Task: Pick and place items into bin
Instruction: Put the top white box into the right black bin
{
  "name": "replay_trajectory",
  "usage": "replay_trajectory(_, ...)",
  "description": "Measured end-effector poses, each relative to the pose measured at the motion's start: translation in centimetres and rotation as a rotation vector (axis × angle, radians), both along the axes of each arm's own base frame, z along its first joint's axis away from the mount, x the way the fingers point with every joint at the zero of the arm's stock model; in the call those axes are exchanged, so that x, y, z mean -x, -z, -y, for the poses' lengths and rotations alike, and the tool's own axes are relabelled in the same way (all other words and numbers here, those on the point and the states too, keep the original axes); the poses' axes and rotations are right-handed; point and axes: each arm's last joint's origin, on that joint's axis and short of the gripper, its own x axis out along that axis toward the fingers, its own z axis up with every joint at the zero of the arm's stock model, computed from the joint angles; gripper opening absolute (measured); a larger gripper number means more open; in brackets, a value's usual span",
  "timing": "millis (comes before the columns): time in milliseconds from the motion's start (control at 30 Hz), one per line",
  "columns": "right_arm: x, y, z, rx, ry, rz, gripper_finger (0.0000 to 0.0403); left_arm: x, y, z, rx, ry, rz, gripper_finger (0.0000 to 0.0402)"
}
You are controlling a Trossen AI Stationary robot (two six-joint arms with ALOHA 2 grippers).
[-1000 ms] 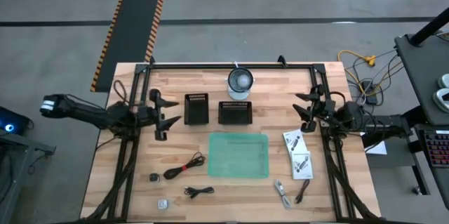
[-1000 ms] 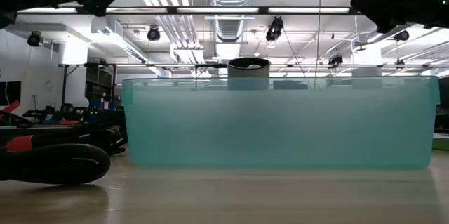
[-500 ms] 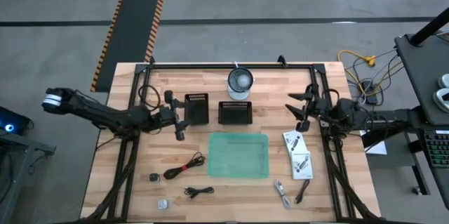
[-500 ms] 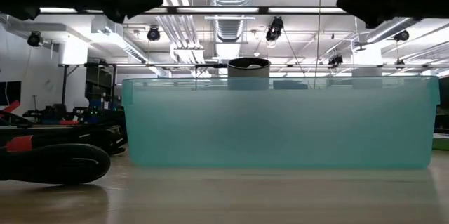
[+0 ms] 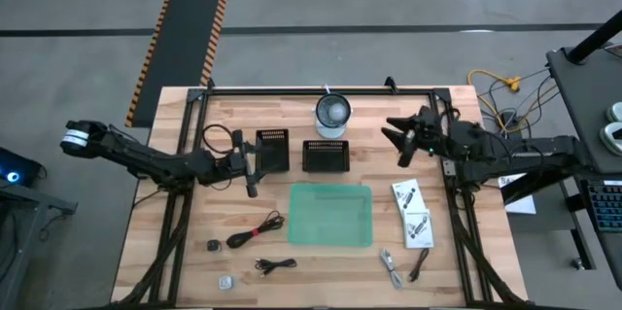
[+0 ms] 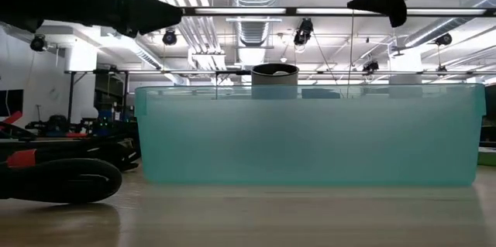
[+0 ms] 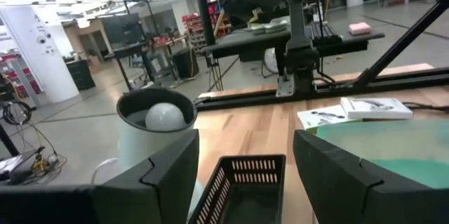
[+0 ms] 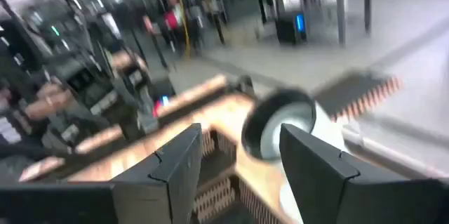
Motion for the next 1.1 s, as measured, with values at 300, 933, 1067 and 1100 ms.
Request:
replay_trajectory(300,-2.0,-1.7,-0.1,-0.289,0.103,-0.395,0.0177,0.3,0.0,-0.1,0.001,-0.001,0.006,0.0215)
replay_trajectory(933,-4.3,5.1,-3.1,-0.772,0.234,-0.896,0.0159,0.2,0.2,0.0,-0.010,-0.001,-0.011,0.0215)
replay_trajectory(1067,-5.0,6.4,-4.3,-0.815,0.235,-0.969,0.0161,0.2,0.2,0.0,-0.011,-0.001,-0.014,0.0215)
replay_trajectory(1100,-5.1,6.8,-4.6,-0.815,0.240,-0.985,0.0161,0.2,0.3,0.0,-0.011,-0.001,-0.015,0.0215)
